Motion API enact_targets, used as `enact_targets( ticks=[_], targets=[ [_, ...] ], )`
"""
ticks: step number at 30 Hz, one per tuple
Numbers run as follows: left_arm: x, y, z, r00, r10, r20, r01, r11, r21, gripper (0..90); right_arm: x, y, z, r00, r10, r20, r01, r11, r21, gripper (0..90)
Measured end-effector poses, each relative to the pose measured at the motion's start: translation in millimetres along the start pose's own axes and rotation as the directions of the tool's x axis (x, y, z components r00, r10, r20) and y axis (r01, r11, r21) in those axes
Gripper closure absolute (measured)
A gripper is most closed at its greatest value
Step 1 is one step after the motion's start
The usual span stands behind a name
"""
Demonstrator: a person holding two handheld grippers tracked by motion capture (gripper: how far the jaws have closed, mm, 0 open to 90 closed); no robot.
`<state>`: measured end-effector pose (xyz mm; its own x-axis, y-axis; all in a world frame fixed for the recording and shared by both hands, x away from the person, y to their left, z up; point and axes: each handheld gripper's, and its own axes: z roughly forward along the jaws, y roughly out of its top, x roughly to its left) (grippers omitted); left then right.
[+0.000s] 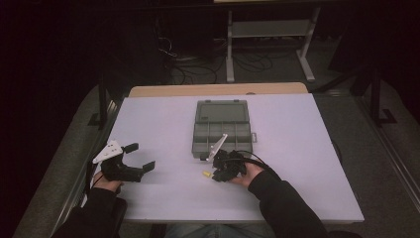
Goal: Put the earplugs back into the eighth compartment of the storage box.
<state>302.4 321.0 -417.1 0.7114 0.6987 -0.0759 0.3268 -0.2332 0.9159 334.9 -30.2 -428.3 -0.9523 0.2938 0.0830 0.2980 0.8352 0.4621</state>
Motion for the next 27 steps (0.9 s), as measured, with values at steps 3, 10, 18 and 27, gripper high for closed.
enact_targets(
  ticks=[3, 10, 18, 27],
  targets=[
    [-0.1, 0.0, 0.1, 1.0000, 0.000, 0.000, 0.000, 1.0000, 0.000, 0.0, -0.9, -0.2, -2.8, 0.9999, 0.011, 0.006, -0.011, 0.9999, -0.009, 78.7],
    [-0.2, 0.0, 0.2, 1.0000, -0.001, -0.001, 0.001, 1.0000, 0.001, 0.0, -4.9, -2.5, -15.0, 0.9998, 0.017, 0.013, -0.016, 0.9991, -0.040, 79.0],
    [-0.1, -0.1, 0.2, 1.0000, -0.002, -0.002, 0.002, 1.0000, 0.001, 0.0, -8.0, -4.8, -29.3, 0.9987, 0.021, 0.046, -0.018, 0.9979, -0.062, 79.3],
    [-0.2, -0.1, 0.3, 1.0000, -0.003, -0.001, 0.003, 1.0000, 0.000, 0.0, -14.2, -2.6, -51.6, 0.9962, 0.029, 0.082, -0.021, 0.9952, -0.096, 79.6]
  ],
)
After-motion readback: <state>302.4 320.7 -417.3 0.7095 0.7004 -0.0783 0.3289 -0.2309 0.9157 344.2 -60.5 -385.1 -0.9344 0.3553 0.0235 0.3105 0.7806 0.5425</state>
